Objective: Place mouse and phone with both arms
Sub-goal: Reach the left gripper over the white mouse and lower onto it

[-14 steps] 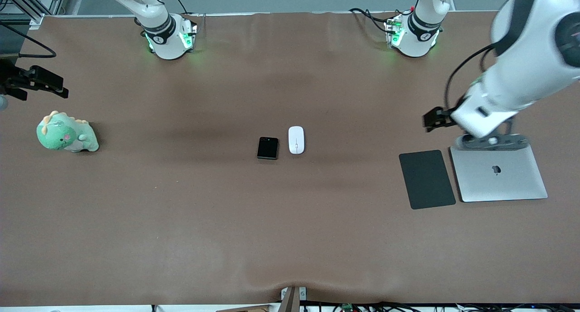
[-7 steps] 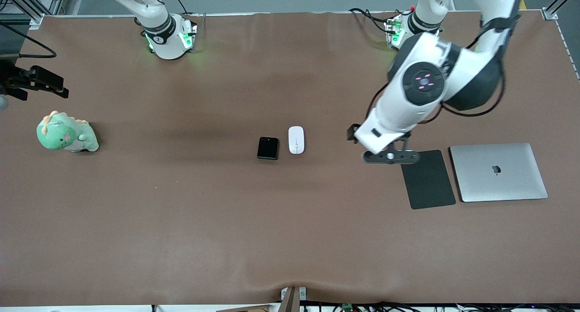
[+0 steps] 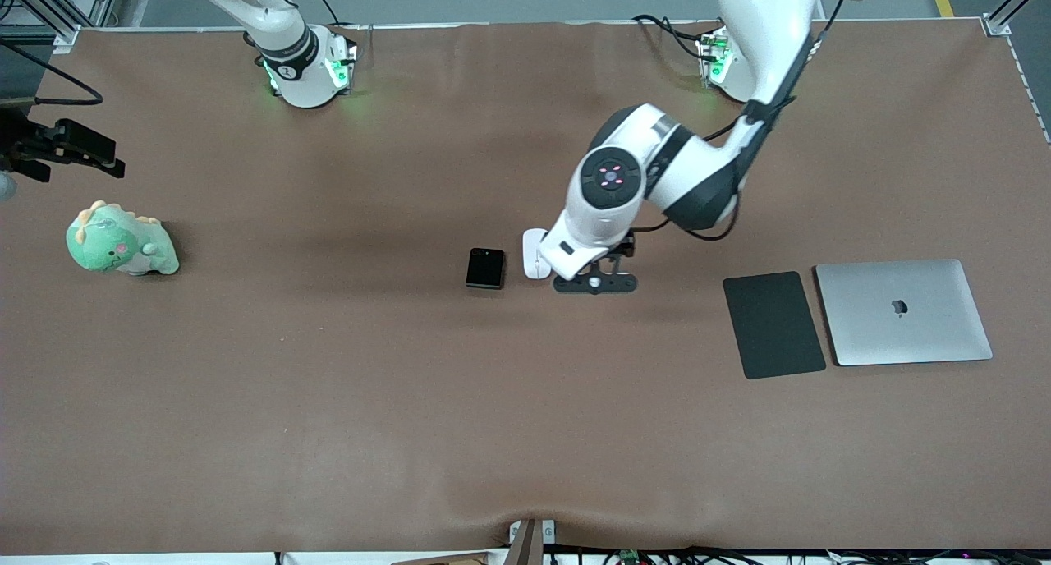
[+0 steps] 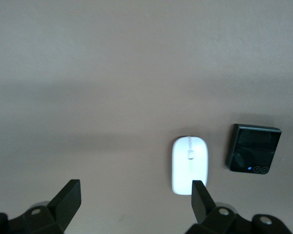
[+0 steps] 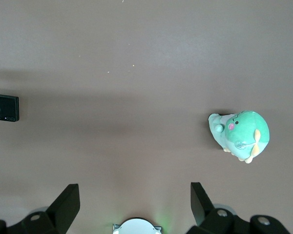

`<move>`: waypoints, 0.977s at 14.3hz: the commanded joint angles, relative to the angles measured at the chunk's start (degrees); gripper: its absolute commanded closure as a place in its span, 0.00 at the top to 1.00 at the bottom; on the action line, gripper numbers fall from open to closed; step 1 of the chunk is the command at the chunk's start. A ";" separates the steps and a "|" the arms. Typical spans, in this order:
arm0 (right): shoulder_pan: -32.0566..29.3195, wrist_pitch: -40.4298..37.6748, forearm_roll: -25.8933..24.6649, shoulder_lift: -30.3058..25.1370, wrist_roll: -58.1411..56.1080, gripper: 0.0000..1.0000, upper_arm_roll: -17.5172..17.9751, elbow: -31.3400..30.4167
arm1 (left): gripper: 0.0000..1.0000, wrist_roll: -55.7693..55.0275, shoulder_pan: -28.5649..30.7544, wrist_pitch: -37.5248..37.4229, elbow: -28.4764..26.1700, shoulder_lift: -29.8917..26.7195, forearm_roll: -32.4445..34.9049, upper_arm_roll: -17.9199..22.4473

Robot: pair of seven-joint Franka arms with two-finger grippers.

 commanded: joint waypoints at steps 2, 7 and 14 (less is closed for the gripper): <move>-0.30 0.05 0.75 -1.23 -0.63 1.00 0.16 -1.10 | 1.00 -8.34 -4.48 4.12 1.20 5.31 1.44 0.31; -0.39 -0.04 0.75 -1.23 -0.63 1.00 0.16 -1.10 | 1.00 -13.28 -8.00 6.32 -0.21 8.39 4.78 0.48; -0.39 -0.04 0.75 -1.23 -0.63 1.00 0.16 -1.19 | 0.94 -14.69 -8.88 12.03 -0.82 12.09 5.13 0.57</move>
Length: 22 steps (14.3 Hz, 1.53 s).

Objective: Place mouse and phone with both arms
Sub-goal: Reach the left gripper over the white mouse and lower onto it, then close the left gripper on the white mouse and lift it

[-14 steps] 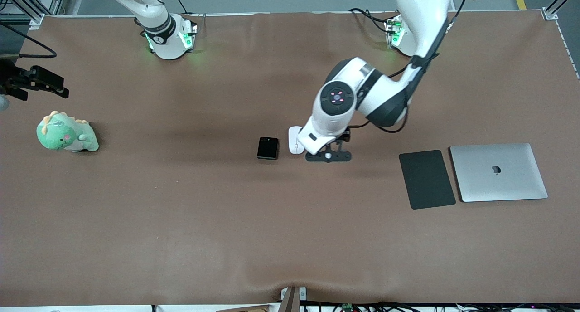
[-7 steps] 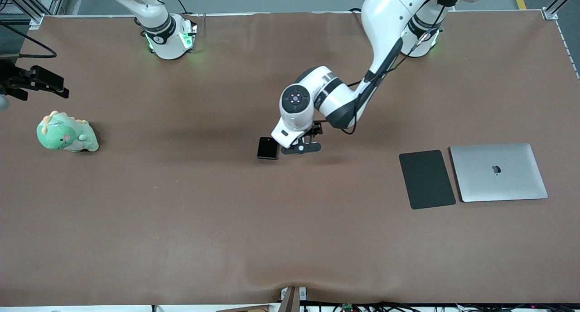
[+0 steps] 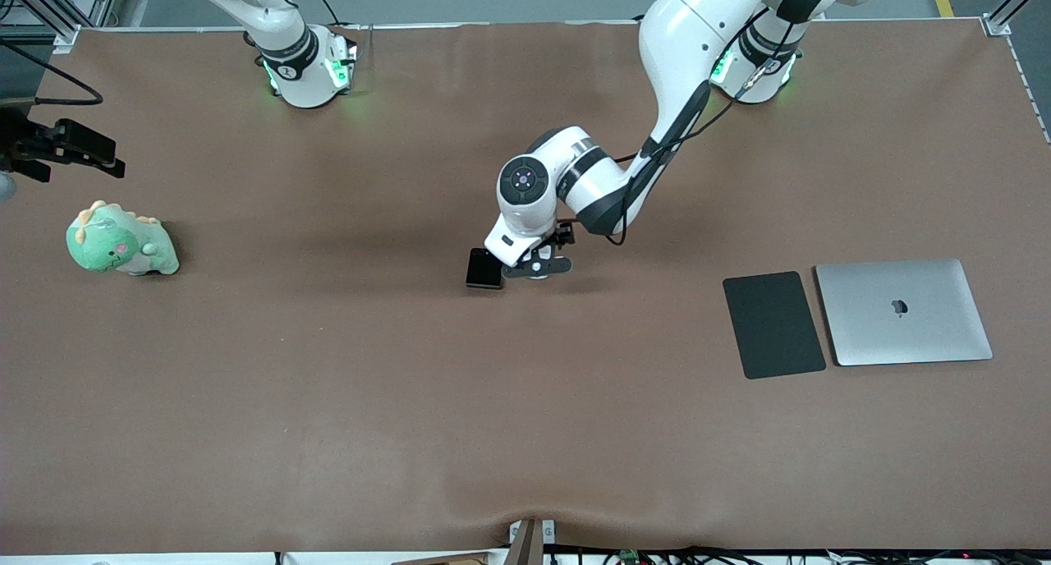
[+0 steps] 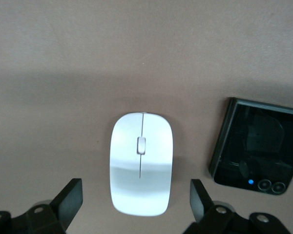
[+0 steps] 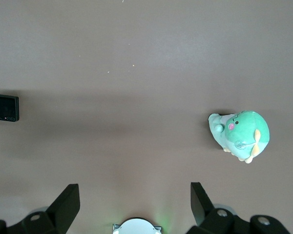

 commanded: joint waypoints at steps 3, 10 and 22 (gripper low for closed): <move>-0.39 -0.04 0.75 -1.23 -0.62 1.00 0.16 -1.09 | 0.94 -1.57 -0.66 4.88 -2.02 1.36 1.96 0.42; -0.21 -0.04 0.75 -1.23 -0.62 1.00 0.16 -1.09 | 0.78 -1.57 -0.57 6.74 -3.70 1.62 1.87 0.51; -0.39 -0.48 0.75 -1.23 -0.62 1.00 0.16 -1.18 | 0.50 1.93 3.29 4.46 -3.44 -1.45 4.51 0.86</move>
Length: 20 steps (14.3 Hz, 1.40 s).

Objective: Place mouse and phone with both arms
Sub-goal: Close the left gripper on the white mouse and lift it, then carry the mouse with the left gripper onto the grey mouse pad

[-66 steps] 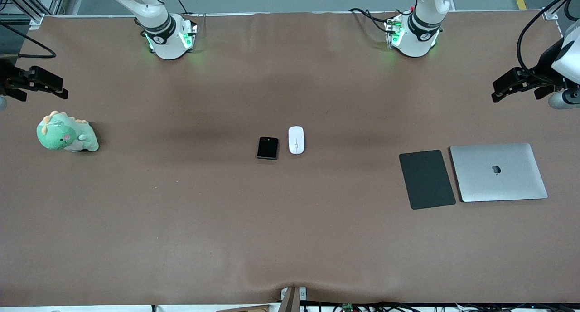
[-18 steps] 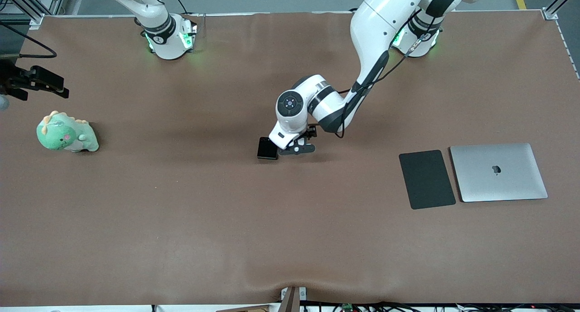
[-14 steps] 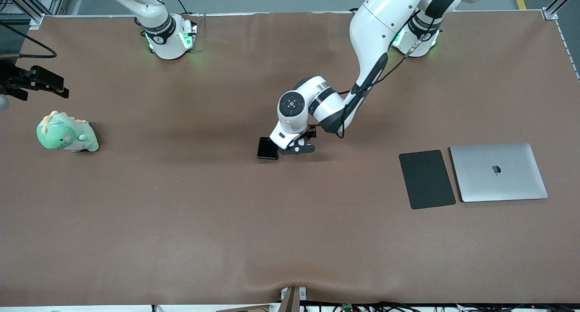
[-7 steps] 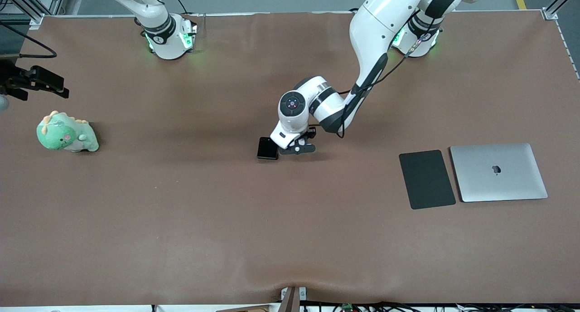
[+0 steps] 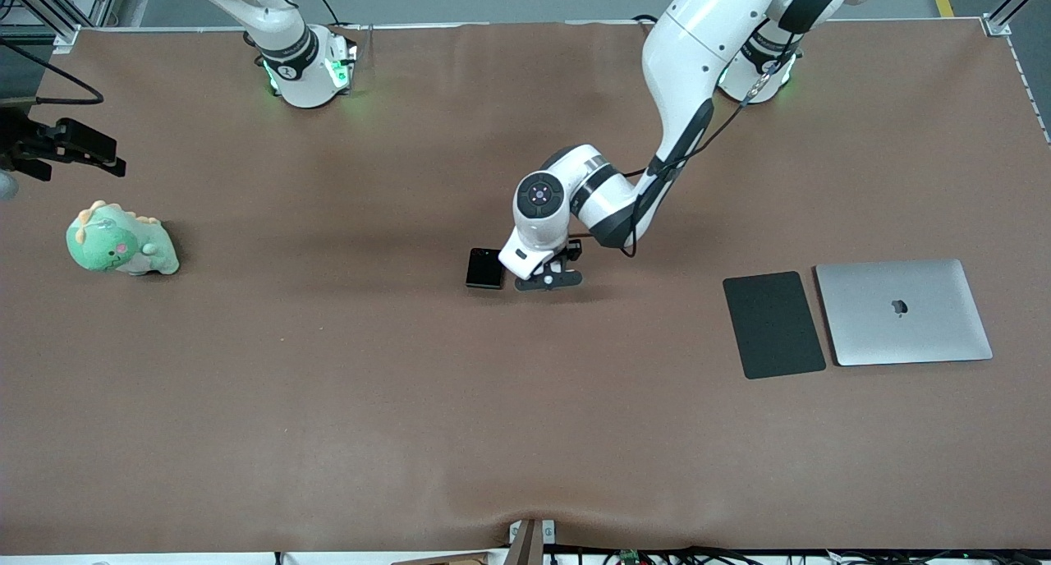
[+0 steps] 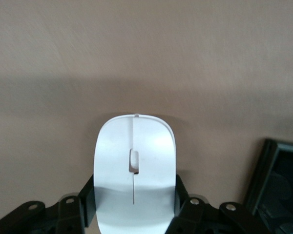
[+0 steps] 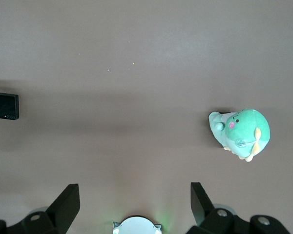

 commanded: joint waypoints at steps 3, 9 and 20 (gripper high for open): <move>-0.39 -0.05 0.75 -1.23 -0.60 1.00 0.16 -1.14 | 0.50 4.32 3.96 -3.92 -0.79 -4.64 1.39 0.07; -0.04 -0.05 0.75 -1.23 -0.25 1.00 0.16 -1.06 | 0.42 15.92 13.01 -5.69 -0.88 -8.87 1.39 0.07; 1.19 0.57 0.57 -0.62 -0.16 1.00 0.24 0.79 | 0.43 39.65 35.50 -7.27 -5.35 -10.28 2.79 -0.01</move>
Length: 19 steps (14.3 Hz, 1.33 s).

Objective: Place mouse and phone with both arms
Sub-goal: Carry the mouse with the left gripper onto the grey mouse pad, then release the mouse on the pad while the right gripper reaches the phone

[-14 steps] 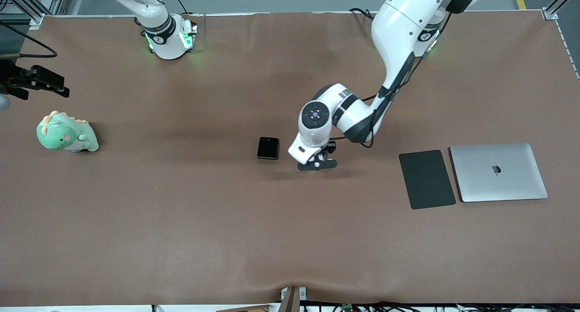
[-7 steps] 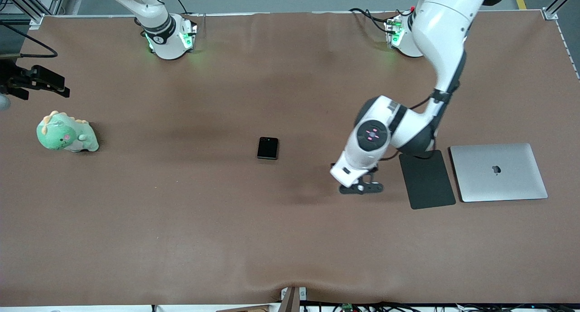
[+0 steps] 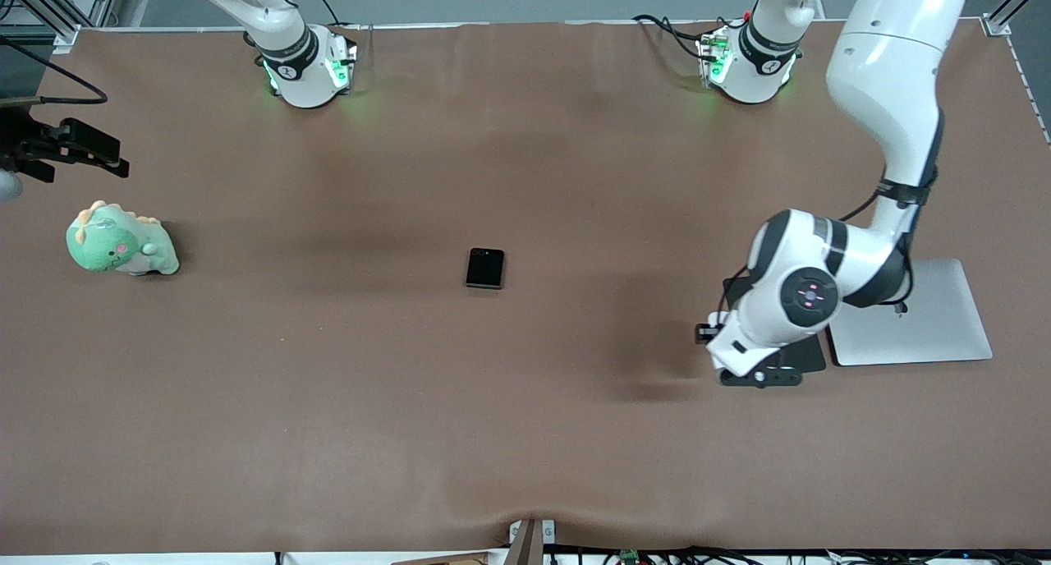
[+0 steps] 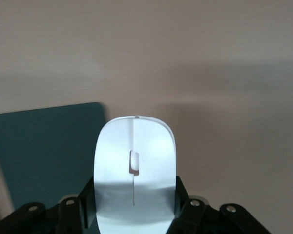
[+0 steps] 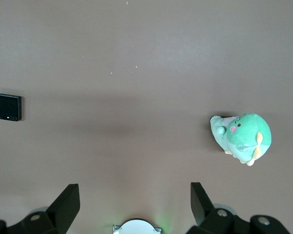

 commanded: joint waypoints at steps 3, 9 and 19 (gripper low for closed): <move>1.64 -0.03 0.59 0.88 -0.33 1.00 -0.13 0.98 | 0.45 3.80 6.94 2.40 -6.69 -1.79 2.37 -0.70; 4.11 2.33 -0.56 7.65 -0.77 1.00 -0.13 0.98 | 0.47 4.33 9.23 9.08 -14.61 -3.91 3.25 -0.70; 5.16 13.94 -0.30 19.70 -0.60 1.00 -0.13 0.98 | 0.53 3.98 10.29 14.18 -16.20 -2.15 4.84 -1.05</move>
